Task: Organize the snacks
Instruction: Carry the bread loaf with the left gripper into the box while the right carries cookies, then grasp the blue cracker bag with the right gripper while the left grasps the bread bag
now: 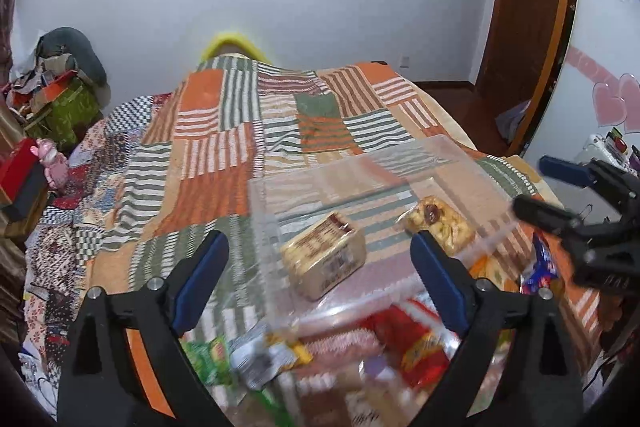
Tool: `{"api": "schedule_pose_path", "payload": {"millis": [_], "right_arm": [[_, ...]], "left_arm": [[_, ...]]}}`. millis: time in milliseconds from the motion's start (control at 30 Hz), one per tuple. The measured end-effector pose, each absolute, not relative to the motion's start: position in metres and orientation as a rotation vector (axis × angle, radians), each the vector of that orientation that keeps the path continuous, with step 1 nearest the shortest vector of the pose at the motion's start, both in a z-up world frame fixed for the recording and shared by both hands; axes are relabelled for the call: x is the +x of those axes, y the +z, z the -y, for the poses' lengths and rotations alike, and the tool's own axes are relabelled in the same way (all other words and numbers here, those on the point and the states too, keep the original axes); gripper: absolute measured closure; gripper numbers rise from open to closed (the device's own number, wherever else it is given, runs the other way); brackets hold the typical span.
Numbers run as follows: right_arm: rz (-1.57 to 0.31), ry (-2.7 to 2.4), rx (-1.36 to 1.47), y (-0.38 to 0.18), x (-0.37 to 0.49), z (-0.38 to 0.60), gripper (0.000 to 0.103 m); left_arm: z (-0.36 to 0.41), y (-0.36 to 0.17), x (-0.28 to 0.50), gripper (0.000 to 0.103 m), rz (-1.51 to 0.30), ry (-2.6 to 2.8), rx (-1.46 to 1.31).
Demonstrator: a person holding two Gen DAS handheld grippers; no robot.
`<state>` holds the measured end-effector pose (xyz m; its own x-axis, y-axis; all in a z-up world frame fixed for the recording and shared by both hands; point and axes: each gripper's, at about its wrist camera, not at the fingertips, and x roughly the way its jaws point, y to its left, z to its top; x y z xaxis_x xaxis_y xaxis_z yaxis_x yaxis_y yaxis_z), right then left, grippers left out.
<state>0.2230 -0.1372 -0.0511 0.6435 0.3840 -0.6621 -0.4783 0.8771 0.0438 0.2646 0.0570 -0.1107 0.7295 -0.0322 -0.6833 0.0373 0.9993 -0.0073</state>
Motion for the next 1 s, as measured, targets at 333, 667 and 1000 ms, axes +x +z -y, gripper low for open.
{"api": "schedule_pose_path", "payload": {"millis": [333,667,1000], "right_arm": [[-0.692,0.395,-0.08,-0.051,0.176,0.183,0.023],[-0.819,0.286,-0.058,-0.089,0.151,0.215,0.02],[-0.851,0.311,-0.053,-0.105,0.157,0.208,0.002]], "left_arm": [[-0.106,-0.129,0.197,0.004,-0.804,0.05,-0.043],[-0.136,-0.178,0.153,0.004,-0.89,0.134,-0.115],[-0.138,-0.205,0.169,0.004,-0.939,0.148,-0.181]]}}
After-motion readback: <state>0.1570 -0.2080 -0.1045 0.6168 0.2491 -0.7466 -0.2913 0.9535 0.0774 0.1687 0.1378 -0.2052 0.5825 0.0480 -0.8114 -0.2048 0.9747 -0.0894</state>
